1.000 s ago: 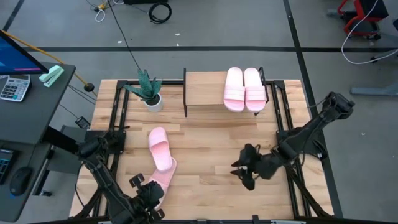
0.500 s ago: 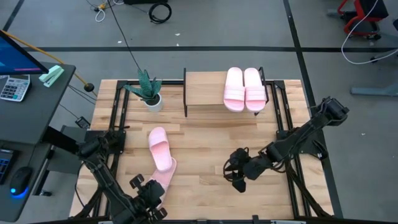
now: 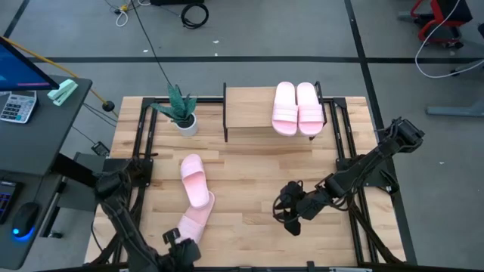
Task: Pick and place slides into the shelf
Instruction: Put the pink slipper on the shelf
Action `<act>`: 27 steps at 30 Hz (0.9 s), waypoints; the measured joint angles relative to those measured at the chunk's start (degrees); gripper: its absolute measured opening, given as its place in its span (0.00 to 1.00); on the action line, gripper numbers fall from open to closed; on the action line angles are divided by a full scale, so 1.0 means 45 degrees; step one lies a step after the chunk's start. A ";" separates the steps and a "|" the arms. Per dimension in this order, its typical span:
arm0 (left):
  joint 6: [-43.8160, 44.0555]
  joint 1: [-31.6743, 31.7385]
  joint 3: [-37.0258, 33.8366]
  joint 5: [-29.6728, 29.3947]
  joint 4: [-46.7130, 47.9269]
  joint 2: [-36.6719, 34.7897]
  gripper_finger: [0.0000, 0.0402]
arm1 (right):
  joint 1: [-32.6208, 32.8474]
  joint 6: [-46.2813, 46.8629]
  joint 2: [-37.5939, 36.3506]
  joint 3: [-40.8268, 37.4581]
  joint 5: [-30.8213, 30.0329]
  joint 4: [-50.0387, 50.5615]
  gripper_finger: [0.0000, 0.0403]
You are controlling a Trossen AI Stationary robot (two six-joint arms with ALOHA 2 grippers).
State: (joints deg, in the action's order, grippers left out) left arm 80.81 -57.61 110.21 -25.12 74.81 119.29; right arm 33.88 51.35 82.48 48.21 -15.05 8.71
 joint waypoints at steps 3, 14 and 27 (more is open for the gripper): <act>0.0493 -0.0150 -0.0005 0.0338 -0.0221 0.0439 0.27 | 0.0135 -0.0004 -0.0010 0.0000 0.0000 0.0036 0.40; 0.1673 -0.0193 -0.0005 0.1545 -0.1384 0.1753 0.32 | 0.0541 0.0016 -0.0015 0.0000 -0.0005 0.0214 0.40; 0.2089 0.0439 0.0308 -0.1367 0.1732 0.0576 0.28 | 0.0473 0.0008 -0.0015 0.0000 -0.0006 0.0253 0.40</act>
State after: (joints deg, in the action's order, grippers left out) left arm 90.21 -55.63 111.60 -31.27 82.60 121.89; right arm 36.01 51.39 82.41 48.21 -15.08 9.85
